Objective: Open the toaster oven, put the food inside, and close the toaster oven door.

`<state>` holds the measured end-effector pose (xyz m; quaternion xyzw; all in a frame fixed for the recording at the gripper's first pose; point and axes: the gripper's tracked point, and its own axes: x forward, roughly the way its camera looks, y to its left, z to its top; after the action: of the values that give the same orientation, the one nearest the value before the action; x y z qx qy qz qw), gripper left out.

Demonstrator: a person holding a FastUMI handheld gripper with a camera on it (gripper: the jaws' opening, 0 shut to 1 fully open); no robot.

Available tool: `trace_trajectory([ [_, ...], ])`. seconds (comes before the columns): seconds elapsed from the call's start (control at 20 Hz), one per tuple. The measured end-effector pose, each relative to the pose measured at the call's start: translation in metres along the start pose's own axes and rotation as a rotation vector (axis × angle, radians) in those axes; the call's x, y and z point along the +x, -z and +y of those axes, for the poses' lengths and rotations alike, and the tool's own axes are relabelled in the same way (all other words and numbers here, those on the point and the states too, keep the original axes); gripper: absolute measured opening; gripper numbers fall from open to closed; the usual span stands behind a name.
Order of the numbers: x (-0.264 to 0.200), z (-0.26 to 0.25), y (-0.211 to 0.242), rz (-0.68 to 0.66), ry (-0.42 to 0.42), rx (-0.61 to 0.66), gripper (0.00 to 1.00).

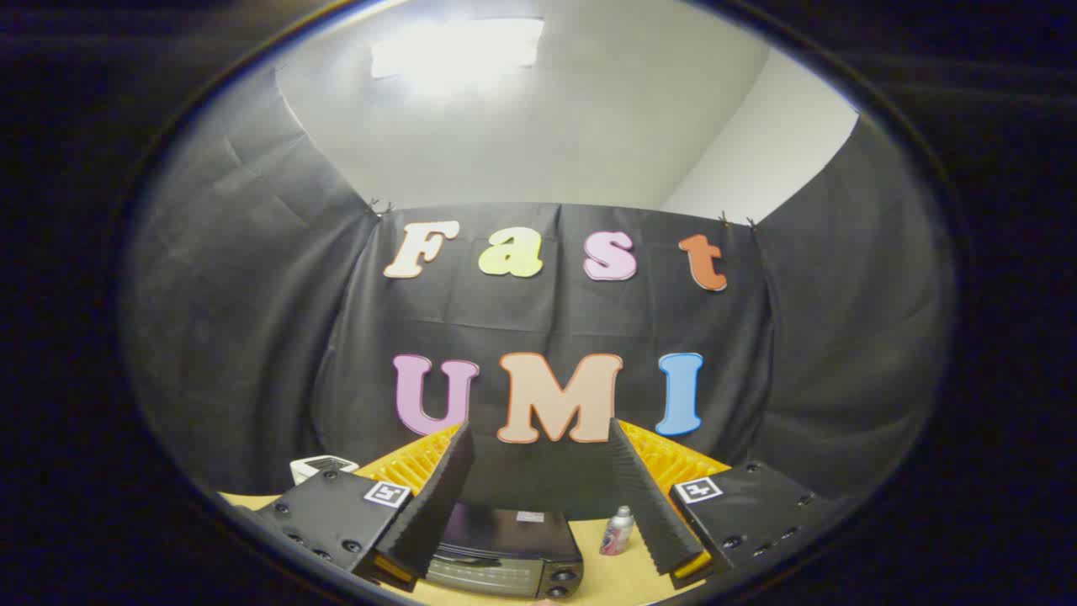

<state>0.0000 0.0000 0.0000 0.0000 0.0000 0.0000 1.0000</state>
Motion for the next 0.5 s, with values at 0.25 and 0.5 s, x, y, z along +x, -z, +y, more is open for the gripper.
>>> trace_trajectory([
  [0.25, 0.002, 0.040, -0.004, 0.000, -0.055, -0.008, 0.99],
  [0.5, 0.005, 0.056, -0.007, -0.004, -0.071, -0.019, 0.99],
])
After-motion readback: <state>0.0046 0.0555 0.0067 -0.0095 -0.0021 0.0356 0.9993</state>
